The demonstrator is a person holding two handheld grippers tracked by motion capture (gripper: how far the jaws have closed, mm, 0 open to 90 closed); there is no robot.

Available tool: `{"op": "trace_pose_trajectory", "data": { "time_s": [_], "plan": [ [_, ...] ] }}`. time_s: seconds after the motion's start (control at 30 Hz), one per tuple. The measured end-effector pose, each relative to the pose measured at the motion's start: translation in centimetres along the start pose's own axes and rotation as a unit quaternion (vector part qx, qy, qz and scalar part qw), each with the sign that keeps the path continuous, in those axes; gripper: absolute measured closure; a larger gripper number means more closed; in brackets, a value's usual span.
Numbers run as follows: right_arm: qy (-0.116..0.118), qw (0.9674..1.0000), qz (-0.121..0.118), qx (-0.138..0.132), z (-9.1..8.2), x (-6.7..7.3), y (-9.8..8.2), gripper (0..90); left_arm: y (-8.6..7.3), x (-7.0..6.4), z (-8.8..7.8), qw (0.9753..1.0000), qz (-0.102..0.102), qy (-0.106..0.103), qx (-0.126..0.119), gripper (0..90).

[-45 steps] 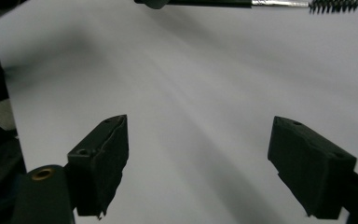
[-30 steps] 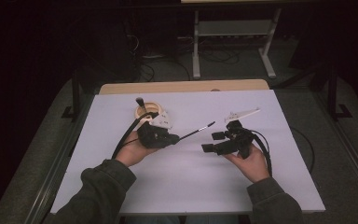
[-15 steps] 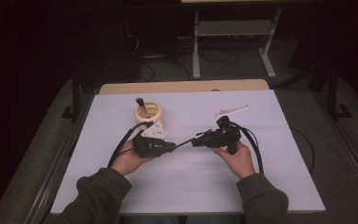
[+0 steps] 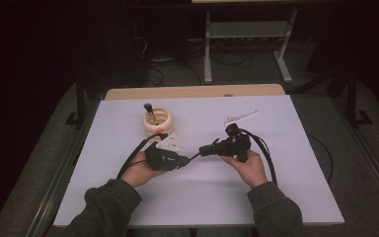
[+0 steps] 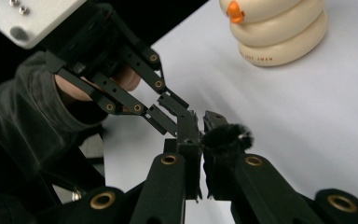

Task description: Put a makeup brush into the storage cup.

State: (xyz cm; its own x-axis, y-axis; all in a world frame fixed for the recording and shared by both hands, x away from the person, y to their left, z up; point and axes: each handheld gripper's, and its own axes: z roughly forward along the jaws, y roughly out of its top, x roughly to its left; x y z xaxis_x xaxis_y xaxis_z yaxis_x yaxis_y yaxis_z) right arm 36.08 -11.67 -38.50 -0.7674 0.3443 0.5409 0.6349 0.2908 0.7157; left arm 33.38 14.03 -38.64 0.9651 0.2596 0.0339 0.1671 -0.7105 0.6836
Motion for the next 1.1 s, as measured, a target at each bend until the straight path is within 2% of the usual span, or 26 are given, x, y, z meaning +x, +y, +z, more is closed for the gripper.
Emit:
{"op": "trace_pose_trajectory", "data": {
  "time_s": [0.03, 0.07, 0.1, 0.17, 0.23, 0.27, 0.33, 0.4, 0.47, 0.6, 0.7, 0.77, 0.83, 0.9, 0.93, 1.0, 1.1],
  "plan": [
    [-0.002, 0.9999, -0.006, 0.008, 0.0, 0.1, 0.1, 84.7, 0.1, 0.0, 0.2, 0.9999, -0.011, -0.003, 0.002, 73.7],
    [-0.004, 0.9999, -0.006, 0.014, 0.0, 0.4, 0.2, 84.7, 0.1, -0.1, 0.3, 0.9997, -0.019, -0.012, 0.000, 71.2],
    [-0.007, 0.9996, -0.021, 0.018, 0.0, 0.5, 0.3, 84.7, 0.2, -0.1, 0.3, 0.9998, -0.013, -0.012, 0.002, 69.9],
    [-0.019, 0.9985, -0.038, 0.033, 0.1, 1.1, 0.7, 84.7, 0.4, -0.3, 0.3, 0.9999, -0.008, -0.014, 0.003, 69.5],
    [-0.029, 0.9965, -0.056, 0.055, 0.2, 1.9, 1.2, 84.7, 0.6, -0.3, 0.3, 0.9997, -0.012, -0.021, -0.002, 69.5],
    [-0.033, 0.9958, -0.063, 0.058, 0.3, 2.2, 1.3, 84.7, 0.7, -0.4, 0.3, 0.9995, -0.019, -0.025, -0.006, 69.6],
    [-0.034, 0.9941, -0.075, 0.071, 0.6, 2.8, 1.6, 84.7, 0.9, -0.5, 0.3, 0.9993, -0.019, -0.030, -0.009, 70.7],
    [-0.046, 0.9912, -0.087, 0.088, 0.8, 3.3, 1.9, 84.7, 1.1, -0.6, 0.2, 0.9994, -0.011, -0.032, -0.007, 72.2],
    [-0.048, 0.9900, -0.093, 0.095, 1.0, 3.5, 2.0, 84.7, 1.2, -0.7, 0.1, 0.9994, -0.006, -0.034, -0.005, 75.6],
    [-0.044, 0.9894, -0.096, 0.100, 1.4, 3.7, 2.0, 84.7, 1.4, -0.8, 0.3, 0.9994, 0.001, -0.035, -0.001, 83.5],
    [-0.044, 0.9890, -0.101, 0.099, 1.5, 3.8, 1.9, 83.5, 1.4, -0.8, 0.3, 0.9993, -0.005, -0.037, -0.003, 85.1],
    [-0.046, 0.9895, -0.101, 0.092, 1.3, 3.7, 1.9, 68.8, 1.4, -0.7, 0.2, 0.9993, -0.008, -0.036, -0.006, 85.2],
    [-0.044, 0.9908, -0.093, 0.087, 1.1, 3.7, 1.9, 61.1, 1.4, -0.5, 0.2, 0.9992, -0.015, -0.035, -0.011, 85.2],
    [-0.057, 0.9902, -0.095, 0.085, 0.9, 3.7, 1.8, 57.3, 1.3, -0.2, 0.0, 0.9992, -0.017, -0.034, -0.011, 85.3],
    [-0.056, 0.9906, -0.094, 0.082, 0.8, 3.6, 1.7, 56.6, 1.3, -0.2, 0.0, 0.9988, -0.029, -0.034, -0.019, 85.3],
    [-0.060, 0.9905, -0.097, 0.077, 0.6, 3.5, 1.6, 54.7, 1.1, 0.2, -0.1, 0.9985, -0.038, -0.033, -0.024, 85.3],
    [-0.067, 0.9912, -0.089, 0.071, 0.0, 3.4, 1.2, 52.2, 1.0, 0.5, -0.4, 0.9985, -0.045, -0.027, -0.020, 85.4]
  ]
}}
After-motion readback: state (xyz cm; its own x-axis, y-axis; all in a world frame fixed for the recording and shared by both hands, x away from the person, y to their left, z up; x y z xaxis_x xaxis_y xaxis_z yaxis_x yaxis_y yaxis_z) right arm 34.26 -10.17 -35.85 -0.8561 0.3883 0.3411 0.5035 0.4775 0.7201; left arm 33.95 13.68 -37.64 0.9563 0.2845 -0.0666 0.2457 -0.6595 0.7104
